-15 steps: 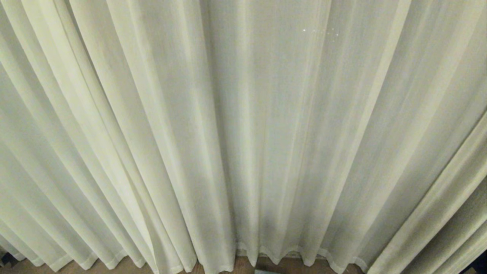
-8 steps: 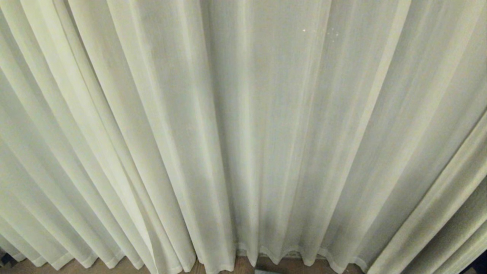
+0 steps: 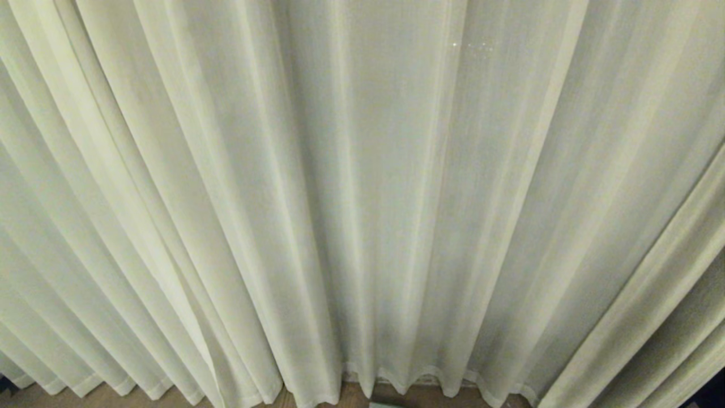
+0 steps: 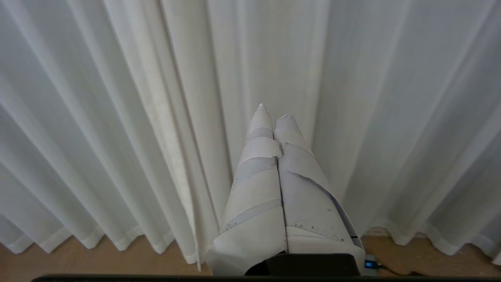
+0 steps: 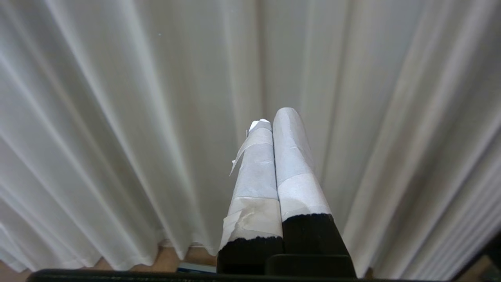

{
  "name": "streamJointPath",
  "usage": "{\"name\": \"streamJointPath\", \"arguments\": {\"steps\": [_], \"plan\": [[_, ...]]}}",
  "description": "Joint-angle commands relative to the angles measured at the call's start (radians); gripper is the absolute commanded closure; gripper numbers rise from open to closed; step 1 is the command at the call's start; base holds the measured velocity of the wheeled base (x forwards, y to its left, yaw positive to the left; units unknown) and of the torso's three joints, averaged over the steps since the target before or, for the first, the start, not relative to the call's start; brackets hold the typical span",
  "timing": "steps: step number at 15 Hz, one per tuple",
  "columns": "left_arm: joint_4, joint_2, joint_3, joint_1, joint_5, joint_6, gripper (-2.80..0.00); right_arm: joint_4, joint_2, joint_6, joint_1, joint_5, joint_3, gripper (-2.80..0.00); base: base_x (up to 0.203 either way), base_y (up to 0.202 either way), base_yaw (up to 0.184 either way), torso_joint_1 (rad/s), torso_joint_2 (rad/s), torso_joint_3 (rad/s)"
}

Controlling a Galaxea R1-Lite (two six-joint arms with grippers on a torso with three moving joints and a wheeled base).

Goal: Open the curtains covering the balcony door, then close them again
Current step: Close the outer curtains on both sides

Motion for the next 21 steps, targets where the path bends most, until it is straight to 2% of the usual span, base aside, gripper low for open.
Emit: {"name": "streamJointPath", "arguments": {"steps": [1, 12, 21], "plan": [[0.000, -0.002, 0.000, 0.000, 0.000, 0.000, 0.00, -0.001, 0.001, 0.000, 0.000, 0.000, 0.000, 0.00, 0.000, -0.184, 0.000, 0.002, 0.00, 0.000], [0.000, -0.002, 0.000, 0.000, 0.003, 0.000, 0.00, -0.001, 0.001, 0.000, 0.000, 0.000, 0.000, 0.00, 0.000, -0.186, 0.002, 0.003, 0.00, 0.003], [0.000, -0.002, 0.000, 0.000, 0.006, 0.000, 0.00, 0.001, 0.001, -0.009, 0.000, 0.003, 0.000, 0.00, 0.000, -0.010, 0.000, 0.003, 0.00, 0.000]]}}
